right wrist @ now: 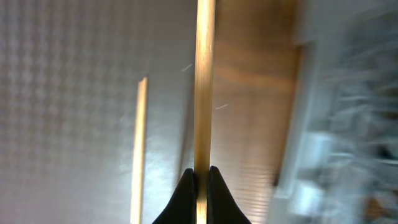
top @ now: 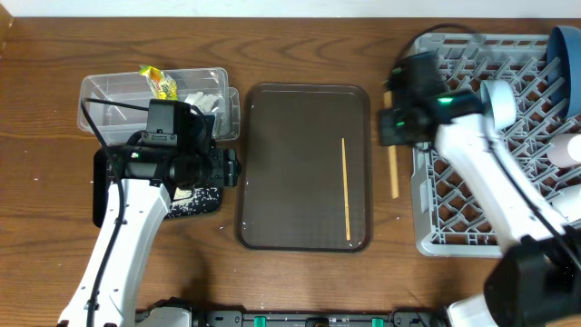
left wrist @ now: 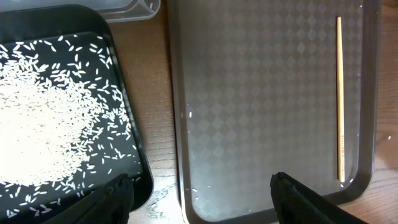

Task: Sort waste into correct bins and load items into the dishwasher rack
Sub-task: 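Carry the chopstick with the right gripper and drop it into the rack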

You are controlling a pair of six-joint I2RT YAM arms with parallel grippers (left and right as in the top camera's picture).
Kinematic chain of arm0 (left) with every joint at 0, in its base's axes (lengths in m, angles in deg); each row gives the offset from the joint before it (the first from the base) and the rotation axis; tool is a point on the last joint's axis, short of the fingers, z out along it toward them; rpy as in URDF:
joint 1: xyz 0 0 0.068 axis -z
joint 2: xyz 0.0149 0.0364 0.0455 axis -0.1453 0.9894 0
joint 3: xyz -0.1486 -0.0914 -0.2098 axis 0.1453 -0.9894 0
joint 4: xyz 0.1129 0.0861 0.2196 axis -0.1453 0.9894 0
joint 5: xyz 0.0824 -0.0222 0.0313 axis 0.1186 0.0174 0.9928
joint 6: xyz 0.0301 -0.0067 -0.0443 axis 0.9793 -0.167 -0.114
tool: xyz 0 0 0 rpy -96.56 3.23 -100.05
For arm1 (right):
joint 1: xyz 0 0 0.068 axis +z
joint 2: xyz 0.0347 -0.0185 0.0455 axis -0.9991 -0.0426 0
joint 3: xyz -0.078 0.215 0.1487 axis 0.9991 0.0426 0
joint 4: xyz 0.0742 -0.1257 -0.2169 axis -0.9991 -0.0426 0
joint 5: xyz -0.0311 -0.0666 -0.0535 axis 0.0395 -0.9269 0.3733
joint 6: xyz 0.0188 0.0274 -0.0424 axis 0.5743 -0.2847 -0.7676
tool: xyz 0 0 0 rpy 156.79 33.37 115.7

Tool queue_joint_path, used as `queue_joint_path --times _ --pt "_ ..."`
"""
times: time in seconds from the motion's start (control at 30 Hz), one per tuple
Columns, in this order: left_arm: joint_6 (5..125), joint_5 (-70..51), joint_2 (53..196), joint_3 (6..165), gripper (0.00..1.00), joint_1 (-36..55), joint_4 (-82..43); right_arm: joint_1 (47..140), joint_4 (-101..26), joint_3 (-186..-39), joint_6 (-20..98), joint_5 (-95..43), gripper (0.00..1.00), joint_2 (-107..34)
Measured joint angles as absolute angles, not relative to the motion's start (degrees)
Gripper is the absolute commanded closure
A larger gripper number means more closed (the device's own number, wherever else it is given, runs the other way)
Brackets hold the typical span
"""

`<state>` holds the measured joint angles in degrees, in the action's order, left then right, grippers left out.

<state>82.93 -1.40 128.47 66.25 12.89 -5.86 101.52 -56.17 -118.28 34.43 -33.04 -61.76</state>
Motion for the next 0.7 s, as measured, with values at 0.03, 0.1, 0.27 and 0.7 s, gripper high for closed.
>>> queue_joint_path --times 0.03,0.1,0.27,0.7 --pt "82.93 -1.4 128.47 66.25 0.26 12.89 -5.86 100.31 -56.3 -118.37 33.62 -33.15 0.99 -61.08" --pt "82.93 -1.4 128.47 66.25 0.27 12.89 -5.86 96.97 -56.93 -118.39 31.54 -33.59 0.99 -60.47" --pt "82.93 -1.42 128.47 66.25 0.27 12.89 -5.88 90.15 -57.81 -118.37 27.61 -34.0 0.99 -61.3" --pt "82.93 -1.4 128.47 66.25 0.27 12.89 -5.86 85.32 -56.47 -118.34 23.61 -34.05 0.8 -68.18"
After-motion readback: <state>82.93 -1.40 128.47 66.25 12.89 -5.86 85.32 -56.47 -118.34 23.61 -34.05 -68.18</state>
